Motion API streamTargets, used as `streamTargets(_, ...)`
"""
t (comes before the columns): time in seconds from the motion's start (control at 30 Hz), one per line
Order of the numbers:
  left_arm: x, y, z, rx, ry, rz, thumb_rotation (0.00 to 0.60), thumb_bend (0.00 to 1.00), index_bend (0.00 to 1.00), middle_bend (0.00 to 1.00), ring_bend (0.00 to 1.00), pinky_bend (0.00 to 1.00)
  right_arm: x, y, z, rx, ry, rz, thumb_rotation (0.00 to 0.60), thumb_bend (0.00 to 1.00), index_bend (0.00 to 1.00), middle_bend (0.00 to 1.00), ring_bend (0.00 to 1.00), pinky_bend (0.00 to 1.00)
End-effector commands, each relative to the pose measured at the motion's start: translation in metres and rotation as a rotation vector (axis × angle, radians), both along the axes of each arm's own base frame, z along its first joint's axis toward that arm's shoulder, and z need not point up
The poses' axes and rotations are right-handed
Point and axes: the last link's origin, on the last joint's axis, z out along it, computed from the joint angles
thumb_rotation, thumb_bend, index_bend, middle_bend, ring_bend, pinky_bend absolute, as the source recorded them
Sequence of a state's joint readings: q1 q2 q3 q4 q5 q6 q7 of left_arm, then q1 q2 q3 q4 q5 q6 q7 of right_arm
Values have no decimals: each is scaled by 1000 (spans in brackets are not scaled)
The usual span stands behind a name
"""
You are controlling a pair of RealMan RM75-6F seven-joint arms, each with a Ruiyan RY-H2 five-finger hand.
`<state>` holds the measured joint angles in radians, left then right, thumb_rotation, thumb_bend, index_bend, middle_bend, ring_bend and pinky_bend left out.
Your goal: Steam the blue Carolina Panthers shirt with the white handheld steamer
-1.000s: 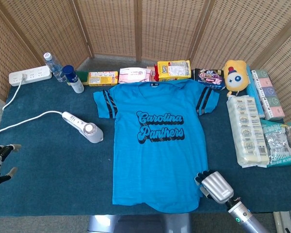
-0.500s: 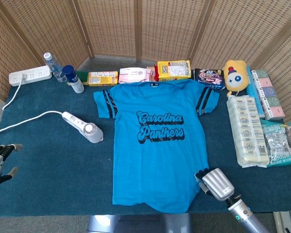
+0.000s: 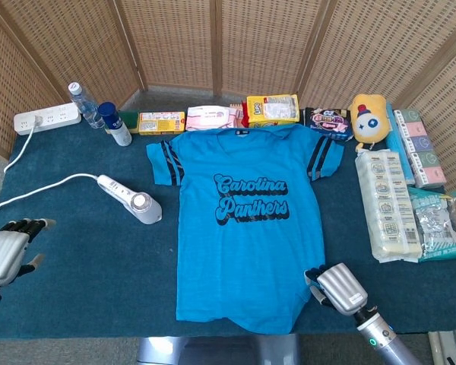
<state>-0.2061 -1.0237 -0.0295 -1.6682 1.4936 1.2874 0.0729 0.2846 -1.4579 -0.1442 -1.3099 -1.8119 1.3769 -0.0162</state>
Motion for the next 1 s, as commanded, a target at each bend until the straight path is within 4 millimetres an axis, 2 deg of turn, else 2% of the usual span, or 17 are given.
streamTargets(0.03,6,17,-1,-13,22,-11,600,261,165,355,268,332,0,0,0,-1,-4,-2,600,594,634,625,656,770)
streamTargets(0.23,14,43,-7,-34,53,-51,600,260,114,325,231,322,-2,-1,1,-8,-10,-16,600,595,636,628,659,773)
streamTargets(0.6,12,91,-43,-86,88,-115,600,321,37,258,181,313,-8,-4,5,-24,-6,-43,600,594,640,633,667,780)
streamTargets(0.83,21,121,-74,-115,86,-159,600,336,37,258,181,313,-12,-6,8,-37,-6,-62,600,594,642,634,667,780)
streamTargets(1.0,31,138,-90,-122,77,-193,600,336,37,258,181,313,-16,-7,9,-41,-6,-74,600,595,642,634,667,780)
